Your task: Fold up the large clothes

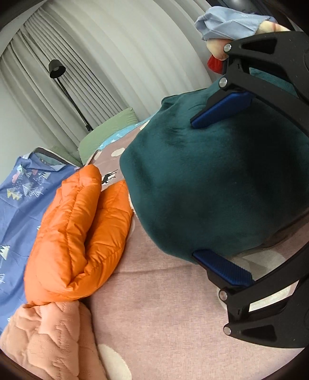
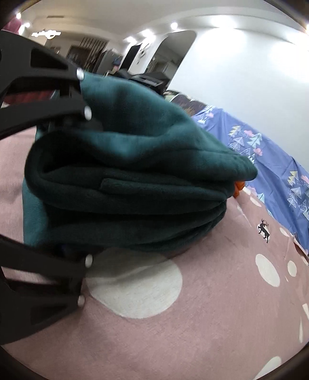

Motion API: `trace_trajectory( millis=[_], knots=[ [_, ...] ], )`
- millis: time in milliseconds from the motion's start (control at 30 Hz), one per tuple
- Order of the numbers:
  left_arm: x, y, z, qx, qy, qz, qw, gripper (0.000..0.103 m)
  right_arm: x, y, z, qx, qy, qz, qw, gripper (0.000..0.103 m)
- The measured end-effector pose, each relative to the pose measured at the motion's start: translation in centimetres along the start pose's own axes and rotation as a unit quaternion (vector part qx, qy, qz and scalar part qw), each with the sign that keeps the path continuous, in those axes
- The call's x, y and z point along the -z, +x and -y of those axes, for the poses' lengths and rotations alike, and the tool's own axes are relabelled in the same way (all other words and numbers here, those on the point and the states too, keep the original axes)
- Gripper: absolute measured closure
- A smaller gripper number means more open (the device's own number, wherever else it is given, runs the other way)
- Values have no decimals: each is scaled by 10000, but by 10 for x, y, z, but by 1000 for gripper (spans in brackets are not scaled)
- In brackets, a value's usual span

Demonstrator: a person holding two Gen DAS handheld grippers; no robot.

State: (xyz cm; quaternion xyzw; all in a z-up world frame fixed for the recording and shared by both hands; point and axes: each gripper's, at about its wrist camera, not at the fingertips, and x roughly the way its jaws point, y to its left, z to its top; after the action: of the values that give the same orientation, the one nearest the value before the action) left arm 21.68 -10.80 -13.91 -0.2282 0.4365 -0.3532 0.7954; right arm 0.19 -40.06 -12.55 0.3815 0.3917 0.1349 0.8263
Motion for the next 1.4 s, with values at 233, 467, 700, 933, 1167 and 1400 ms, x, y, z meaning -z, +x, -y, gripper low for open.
trace_trajectory(
  millis=[233,467,700,933,1167,1400],
  knots=[
    [-9,-33,61,-18,712,464,9964,39,-16,-37,-56,64,-913,691,9934,58],
    [-70,-25,146,-104,1551,699,9854,41,-69,-66,-76,141,-1496,1199,9814,58],
    [-158,40,207,-168,2030,883,9750,46,-176,-67,-52,500,-1501,1886,9692,58],
    [-215,160,227,-2280,2463,878,9379,30,-287,15,48,1350,-772,1634,9742,58],
    [-128,234,194,-1917,3013,140,9339,20,-293,48,141,1820,532,1072,9760,48],
    [-134,213,185,-2039,2432,120,9482,18,-267,17,106,2560,191,1354,9570,19]
  ],
)
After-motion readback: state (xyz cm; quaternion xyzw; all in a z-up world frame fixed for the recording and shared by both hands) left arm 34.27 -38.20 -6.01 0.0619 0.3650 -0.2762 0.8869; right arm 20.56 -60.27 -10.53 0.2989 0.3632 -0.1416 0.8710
